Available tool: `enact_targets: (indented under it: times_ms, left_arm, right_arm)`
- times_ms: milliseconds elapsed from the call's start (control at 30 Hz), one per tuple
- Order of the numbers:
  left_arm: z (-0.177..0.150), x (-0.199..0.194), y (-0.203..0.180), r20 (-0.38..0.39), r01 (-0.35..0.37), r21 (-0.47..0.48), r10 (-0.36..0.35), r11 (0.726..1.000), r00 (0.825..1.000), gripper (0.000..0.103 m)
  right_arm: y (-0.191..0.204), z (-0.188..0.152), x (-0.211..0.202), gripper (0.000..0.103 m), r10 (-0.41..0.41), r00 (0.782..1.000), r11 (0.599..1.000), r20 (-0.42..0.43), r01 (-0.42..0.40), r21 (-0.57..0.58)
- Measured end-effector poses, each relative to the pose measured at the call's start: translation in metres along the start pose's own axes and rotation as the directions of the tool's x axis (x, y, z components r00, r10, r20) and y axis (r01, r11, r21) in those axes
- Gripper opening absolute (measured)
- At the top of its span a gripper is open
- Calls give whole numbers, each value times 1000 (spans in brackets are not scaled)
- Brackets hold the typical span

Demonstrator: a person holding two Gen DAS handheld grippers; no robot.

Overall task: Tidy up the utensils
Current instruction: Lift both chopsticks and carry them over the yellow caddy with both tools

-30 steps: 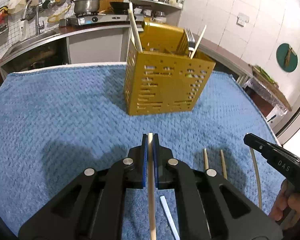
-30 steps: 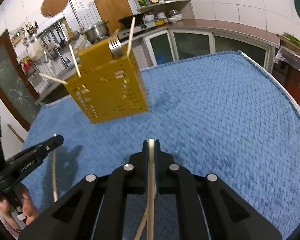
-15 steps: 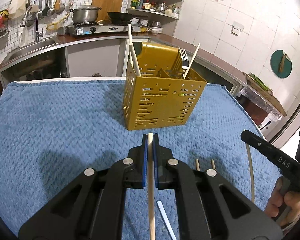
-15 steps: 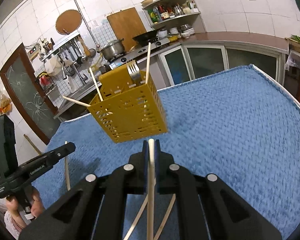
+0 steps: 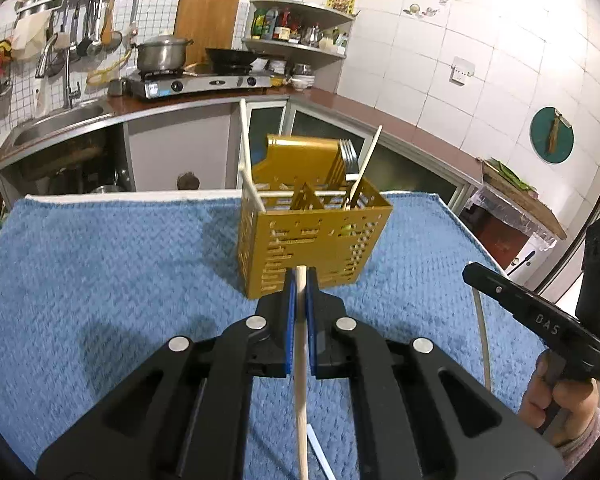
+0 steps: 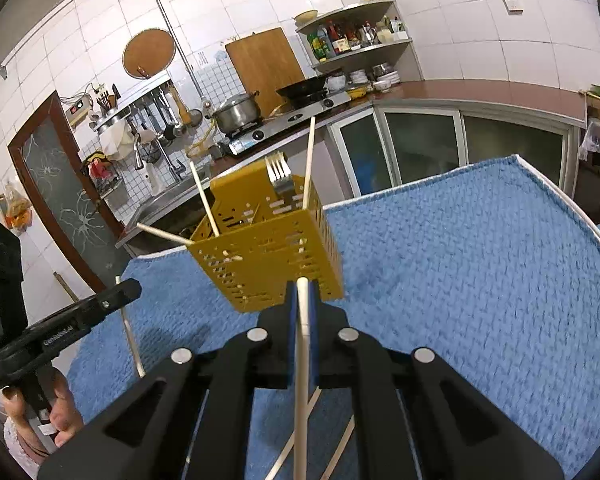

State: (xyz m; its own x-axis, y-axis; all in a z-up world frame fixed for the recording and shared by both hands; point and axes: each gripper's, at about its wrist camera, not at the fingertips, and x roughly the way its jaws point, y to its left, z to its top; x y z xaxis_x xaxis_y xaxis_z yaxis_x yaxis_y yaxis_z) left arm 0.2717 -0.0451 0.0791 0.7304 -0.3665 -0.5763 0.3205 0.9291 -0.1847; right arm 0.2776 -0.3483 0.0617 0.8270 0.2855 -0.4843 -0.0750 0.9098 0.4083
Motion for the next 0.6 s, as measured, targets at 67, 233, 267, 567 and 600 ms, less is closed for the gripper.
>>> enact_targets:
  times_ms: [67, 233, 267, 567, 600]
  left_arm:
    - [6, -3, -3, 17, -2, 8, 1, 1000, 1000, 4]
    - [23, -14, -8, 68, -15, 27, 13, 1000, 998, 3]
    - [28, -16, -9, 79, -16, 31, 14, 999, 997, 3]
    - [58, -24, -10, 130, -23, 34, 19, 999, 991, 3]
    - [63, -25, -10, 134, -25, 36, 20, 999, 991, 3]
  right_arm:
    - [0, 5, -1, 6, -1, 1000, 1000, 20, 1, -6]
    - [4, 24, -7, 6, 23, 994, 999, 102, -20, -34]
    - [6, 29, -8, 6, 33, 991, 998, 126, -27, -49]
    - [11, 56, -1, 6, 62, 986, 997, 157, -53, -62]
    - [12, 60, 0, 6, 58, 985, 996, 164, -47, -70]
